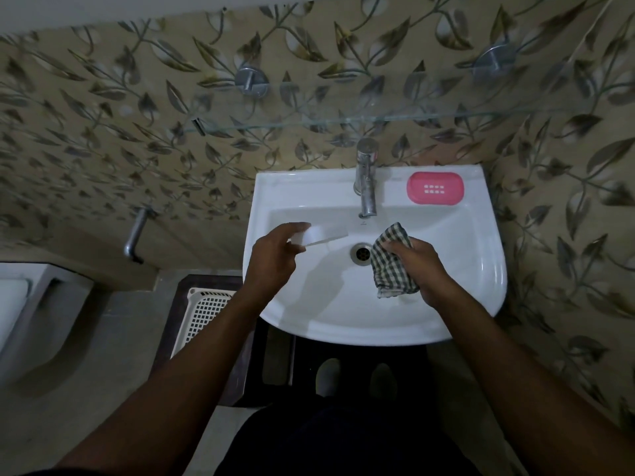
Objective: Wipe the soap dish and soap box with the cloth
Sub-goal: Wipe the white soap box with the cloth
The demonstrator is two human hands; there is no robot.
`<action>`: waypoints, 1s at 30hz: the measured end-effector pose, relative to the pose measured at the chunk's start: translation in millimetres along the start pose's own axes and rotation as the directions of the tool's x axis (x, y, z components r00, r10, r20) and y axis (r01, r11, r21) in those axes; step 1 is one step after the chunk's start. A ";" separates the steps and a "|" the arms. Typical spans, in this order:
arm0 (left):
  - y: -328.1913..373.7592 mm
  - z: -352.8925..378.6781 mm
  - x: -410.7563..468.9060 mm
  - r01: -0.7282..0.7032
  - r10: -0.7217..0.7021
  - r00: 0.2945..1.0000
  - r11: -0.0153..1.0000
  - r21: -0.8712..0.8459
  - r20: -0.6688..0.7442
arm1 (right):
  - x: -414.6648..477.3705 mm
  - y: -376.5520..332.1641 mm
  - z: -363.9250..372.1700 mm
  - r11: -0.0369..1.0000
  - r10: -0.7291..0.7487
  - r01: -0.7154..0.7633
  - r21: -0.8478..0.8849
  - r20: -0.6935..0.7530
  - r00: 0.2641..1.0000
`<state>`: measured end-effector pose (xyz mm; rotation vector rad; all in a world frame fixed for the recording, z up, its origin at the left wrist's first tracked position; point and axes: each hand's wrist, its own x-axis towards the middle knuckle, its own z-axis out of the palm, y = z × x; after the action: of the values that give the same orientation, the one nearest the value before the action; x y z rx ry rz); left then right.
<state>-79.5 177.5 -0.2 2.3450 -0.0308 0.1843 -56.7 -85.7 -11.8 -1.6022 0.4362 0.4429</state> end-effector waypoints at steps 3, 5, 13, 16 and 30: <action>0.6 1.7 -2.4 -0.182 0.185 0.982 0.979 0.089 -0.023 | 0.5 -2.0 1.1 1.000 -0.004 0.004 -0.003 0.005 1.000; 2.3 2.7 -1.1 -0.260 0.270 0.962 0.954 0.146 -0.048 | 0.7 -3.6 1.3 1.000 -0.011 0.011 -0.001 0.008 1.000; 5.1 0.8 2.3 -0.181 0.185 0.981 0.981 0.073 -0.061 | 2.3 -7.3 0.9 1.000 -0.023 0.023 0.004 0.017 1.000; -0.3 3.2 1.8 0.168 -0.173 0.985 0.955 -0.244 0.000 | 0.7 -10.4 2.6 1.000 -0.018 0.018 0.010 0.046 0.999; 4.0 6.5 3.4 0.499 -0.526 0.801 0.326 -0.803 0.284 | -14.8 -32.3 15.3 1.000 -0.011 0.015 -0.016 0.210 0.978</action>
<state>-75.7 170.2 -1.4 1.2172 0.5392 -0.1186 -52.6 -67.9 22.3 -1.5547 0.2613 0.6008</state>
